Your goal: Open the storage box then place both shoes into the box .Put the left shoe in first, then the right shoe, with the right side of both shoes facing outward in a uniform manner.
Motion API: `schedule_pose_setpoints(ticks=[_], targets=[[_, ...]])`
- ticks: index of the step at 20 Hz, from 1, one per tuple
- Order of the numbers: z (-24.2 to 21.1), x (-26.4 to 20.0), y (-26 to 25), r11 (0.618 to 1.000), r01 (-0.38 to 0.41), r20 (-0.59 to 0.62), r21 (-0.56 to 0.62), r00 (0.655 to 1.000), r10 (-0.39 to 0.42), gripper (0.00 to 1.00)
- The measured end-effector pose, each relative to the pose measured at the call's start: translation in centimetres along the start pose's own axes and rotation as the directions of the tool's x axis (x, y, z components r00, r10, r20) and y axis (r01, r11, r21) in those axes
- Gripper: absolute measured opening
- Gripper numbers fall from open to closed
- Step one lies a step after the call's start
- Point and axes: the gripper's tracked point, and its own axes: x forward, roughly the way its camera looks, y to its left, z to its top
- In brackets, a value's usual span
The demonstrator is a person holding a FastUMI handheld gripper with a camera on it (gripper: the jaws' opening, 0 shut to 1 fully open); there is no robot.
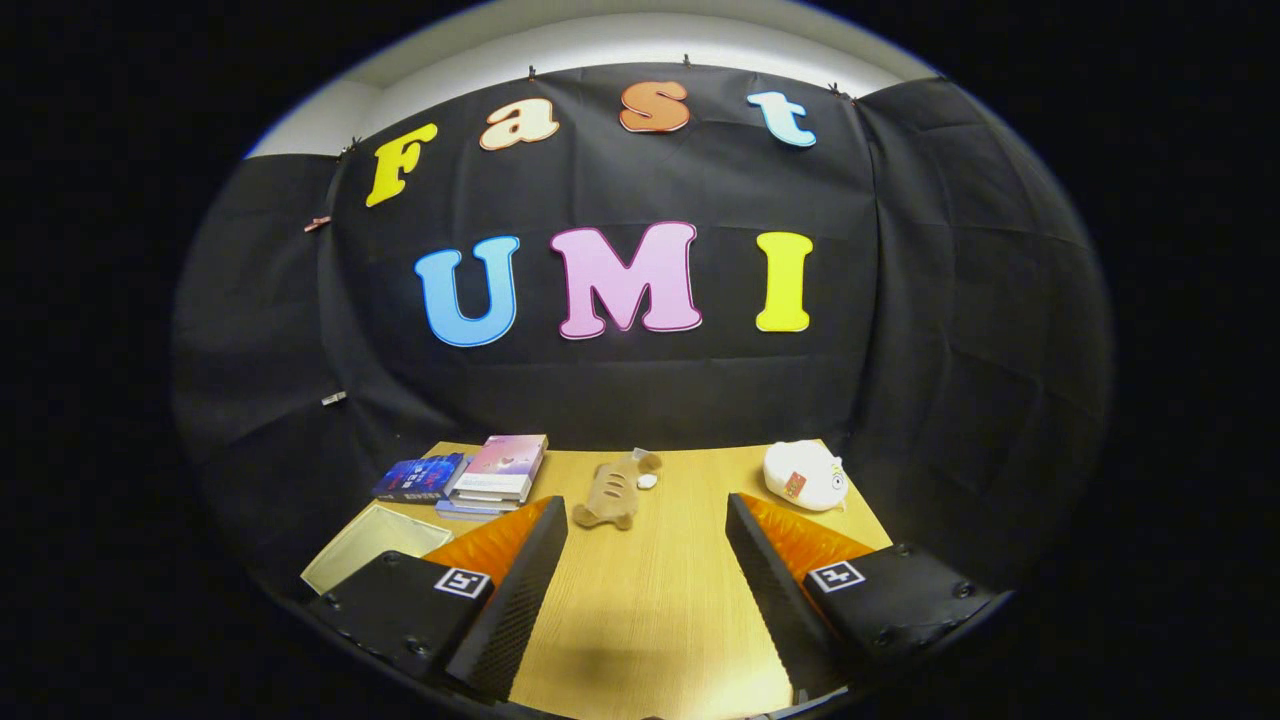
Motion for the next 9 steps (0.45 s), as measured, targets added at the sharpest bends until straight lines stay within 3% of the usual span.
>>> schedule_pose_setpoints(ticks=[9], targets=[[-1.4,-1.6,1.5,0.998,-0.065,-0.014,-0.016,0.998,0.065,0.99]])
